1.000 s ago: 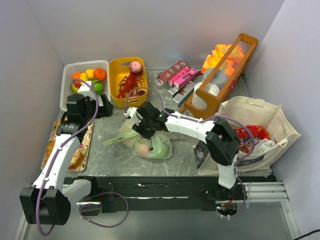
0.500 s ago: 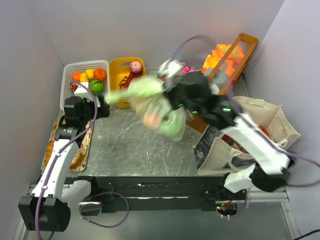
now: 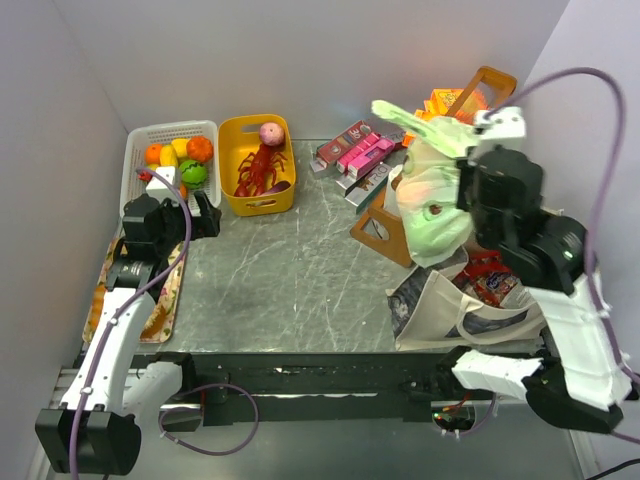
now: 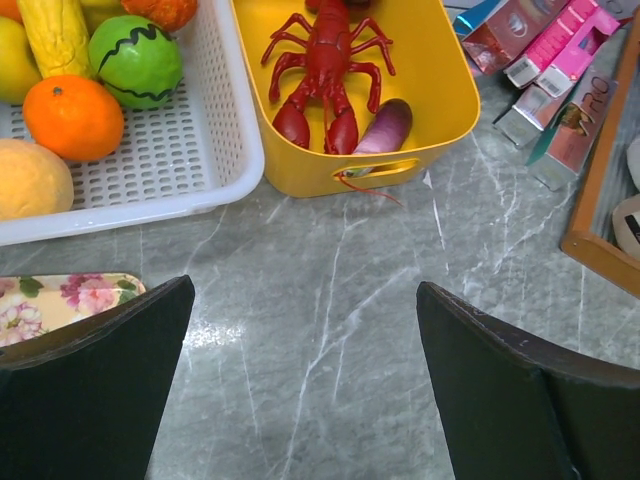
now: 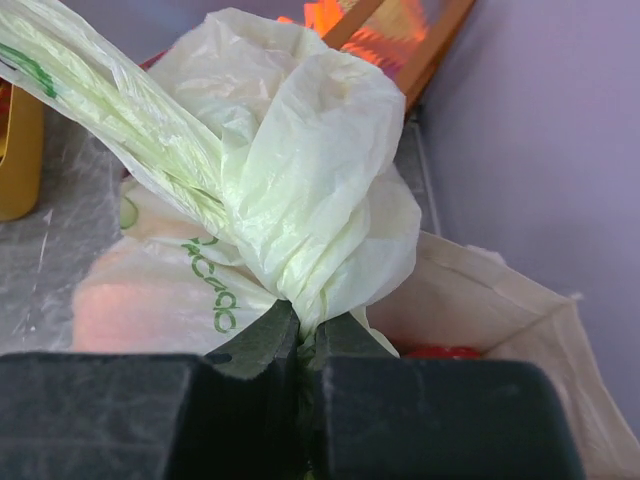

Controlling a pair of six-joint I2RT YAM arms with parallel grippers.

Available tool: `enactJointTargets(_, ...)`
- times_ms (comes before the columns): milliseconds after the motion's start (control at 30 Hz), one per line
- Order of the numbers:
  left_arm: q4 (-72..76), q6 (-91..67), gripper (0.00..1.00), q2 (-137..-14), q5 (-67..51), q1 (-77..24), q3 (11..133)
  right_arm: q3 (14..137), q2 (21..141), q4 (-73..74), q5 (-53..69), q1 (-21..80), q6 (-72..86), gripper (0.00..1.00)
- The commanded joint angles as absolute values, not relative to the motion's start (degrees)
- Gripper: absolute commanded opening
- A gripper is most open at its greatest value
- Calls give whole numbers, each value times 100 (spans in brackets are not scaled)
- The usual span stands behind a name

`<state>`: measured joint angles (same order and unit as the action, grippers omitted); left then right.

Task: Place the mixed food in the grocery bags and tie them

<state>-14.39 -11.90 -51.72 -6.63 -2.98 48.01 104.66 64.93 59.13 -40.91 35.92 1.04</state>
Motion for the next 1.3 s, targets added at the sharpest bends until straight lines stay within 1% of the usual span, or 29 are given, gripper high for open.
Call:
enactJointTargets(0, -1195, -1292, 99, -4984, -914, -299, 4773, 10855, 5995, 5802, -5271, 3446, -130, 0)
enactJointTargets(133, -1187, -1318, 99, -4922, -1011, -299, 4737, 10723, 5775, 5467, -5905, 3069, -746, 0)
enactJointTargets(233, -1187, -1327, 99, -4896, -1037, -299, 4729, 10329, 5538, 5178, -5986, 2743, -1010, 0)
enactJointTargets(300, -1187, -1336, 99, -4878, -1055, -308, 4720, 9836, 5389, 5115, -5907, 2409, -1020, 0)
enactJointTargets(400, -1178, -1345, 99, -4843, -1090, -325, 4702, 9318, 5274, 5379, -5363, 2013, -502, 0)
enactJointTargets(433, -1169, -1336, 99, -4834, -1099, -343, 4702, 8881, 5230, 5318, -5126, 1952, -379, 0)
enactJointTargets(533, -1169, -1336, 99, -4825, -1090, -387, 4693, 8124, 5089, 4967, -4932, 1802, -308, 0)
enactJointTargets(733, -1169, -1327, 99, -4799, -1037, -439, 4684, 7797, 5028, 5466, -4501, 1696, 307, 0)
enactJointTargets(867, -1169, -1327, 99, -4790, -1072, -448, 4676, 7577, 4809, 5880, -3930, 1688, 930, 0)
enactJointTargets(1000, -1160, -1362, 99, -4790, -1125, -466, 4685, 7014, 4518, 6037, -3911, 1688, 1623, 0)
enactJointTargets(1100, -1151, -1371, 99, -4790, -1195, -510, 4685, 6961, 4334, 6362, -3981, 1696, 2185, 0)
enactJointTargets(1267, -1178, -1371, 99, -4729, -1178, -571, 4693, 6908, 3921, 6679, -3692, 1696, 2882, 0)
